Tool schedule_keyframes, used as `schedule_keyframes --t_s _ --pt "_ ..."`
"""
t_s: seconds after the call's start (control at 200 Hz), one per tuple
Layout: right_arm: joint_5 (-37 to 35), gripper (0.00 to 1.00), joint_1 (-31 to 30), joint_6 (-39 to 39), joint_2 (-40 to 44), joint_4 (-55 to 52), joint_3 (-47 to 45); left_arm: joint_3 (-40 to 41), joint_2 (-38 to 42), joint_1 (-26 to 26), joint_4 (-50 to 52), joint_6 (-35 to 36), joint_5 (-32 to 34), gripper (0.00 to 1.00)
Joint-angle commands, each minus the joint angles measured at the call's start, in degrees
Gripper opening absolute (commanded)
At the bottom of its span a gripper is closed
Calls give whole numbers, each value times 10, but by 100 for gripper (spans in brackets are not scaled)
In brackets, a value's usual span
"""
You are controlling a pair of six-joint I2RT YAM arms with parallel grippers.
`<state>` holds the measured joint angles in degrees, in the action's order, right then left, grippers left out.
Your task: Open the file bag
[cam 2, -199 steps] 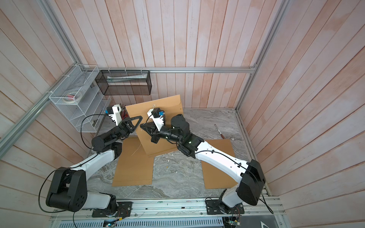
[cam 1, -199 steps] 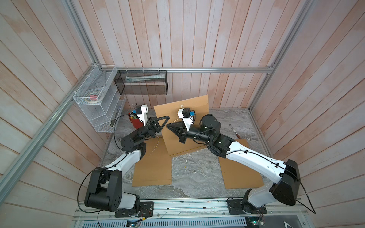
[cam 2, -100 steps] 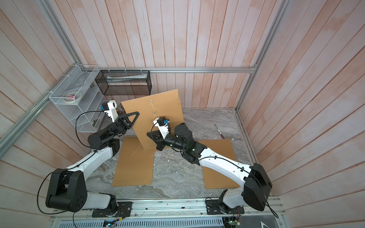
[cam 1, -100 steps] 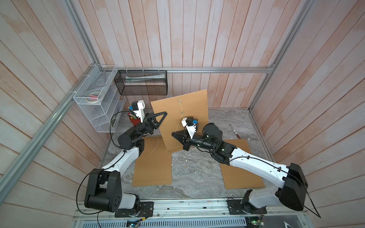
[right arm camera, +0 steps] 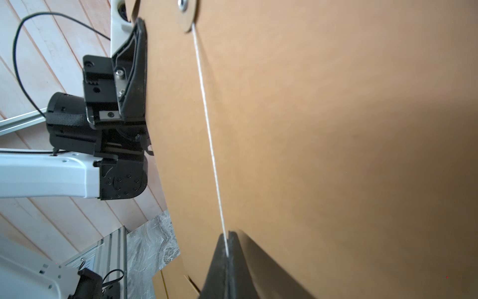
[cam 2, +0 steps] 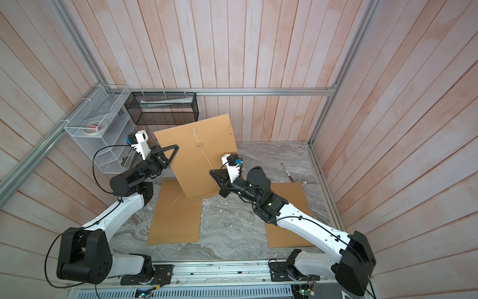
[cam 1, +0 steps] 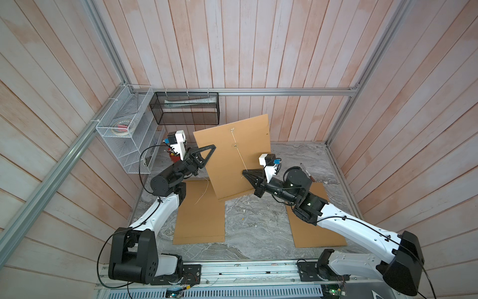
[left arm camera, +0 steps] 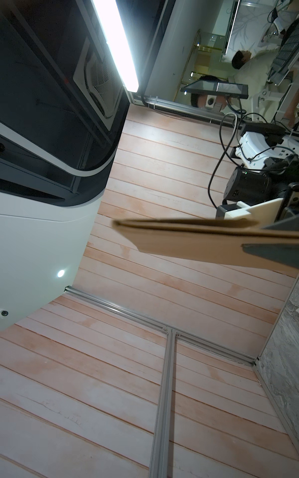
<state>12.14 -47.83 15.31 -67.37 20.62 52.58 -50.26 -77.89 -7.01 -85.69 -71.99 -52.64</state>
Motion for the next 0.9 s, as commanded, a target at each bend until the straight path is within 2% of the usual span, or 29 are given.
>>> schedule_keyframes --t_s 0.0,0.235,0.455,0.895 --pt "-30 0 24 7 34 3 -4 5 10 3 1 9 -16 0" --pt "-38 0 49 -50 41 -67 62 24 12 3 -3 7 -47 0" --pt "-80 0 54 -100 50 -118 114 42 22 3 11 23 -64 0" --pt "-98 0 61 -143 69 -161 166 61 7 3 -18 6 -85 0"
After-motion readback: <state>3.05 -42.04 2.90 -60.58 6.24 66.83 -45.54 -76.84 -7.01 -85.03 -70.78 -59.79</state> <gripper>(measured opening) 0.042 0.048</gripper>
